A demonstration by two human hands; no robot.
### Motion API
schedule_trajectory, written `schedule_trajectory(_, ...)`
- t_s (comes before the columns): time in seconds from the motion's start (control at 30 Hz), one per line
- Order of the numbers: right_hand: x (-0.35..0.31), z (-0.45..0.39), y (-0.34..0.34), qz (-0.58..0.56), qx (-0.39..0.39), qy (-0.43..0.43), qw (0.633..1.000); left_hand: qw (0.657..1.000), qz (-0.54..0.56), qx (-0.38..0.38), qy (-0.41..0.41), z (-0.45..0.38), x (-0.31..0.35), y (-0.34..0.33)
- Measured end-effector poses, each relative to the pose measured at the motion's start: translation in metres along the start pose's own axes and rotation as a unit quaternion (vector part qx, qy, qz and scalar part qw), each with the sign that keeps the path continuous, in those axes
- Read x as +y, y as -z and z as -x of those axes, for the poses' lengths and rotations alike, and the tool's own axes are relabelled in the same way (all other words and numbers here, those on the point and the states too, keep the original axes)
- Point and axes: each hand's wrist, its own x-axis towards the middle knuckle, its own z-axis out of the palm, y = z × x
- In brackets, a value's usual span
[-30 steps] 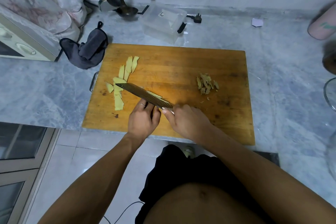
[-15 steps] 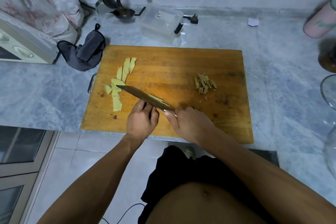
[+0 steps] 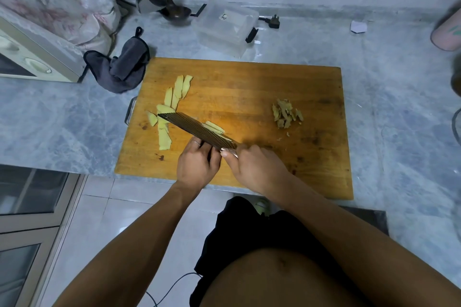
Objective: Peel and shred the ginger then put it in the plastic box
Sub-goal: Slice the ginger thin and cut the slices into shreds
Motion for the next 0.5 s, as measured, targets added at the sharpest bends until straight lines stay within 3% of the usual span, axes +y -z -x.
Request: schedule_trajectory(0.5, 0.007, 0.011, 0.012, -0.030, -0.009, -0.004, 0.999, 1.000, 0.020, 0.014, 0.006, -0.002, 0.003, 0.000)
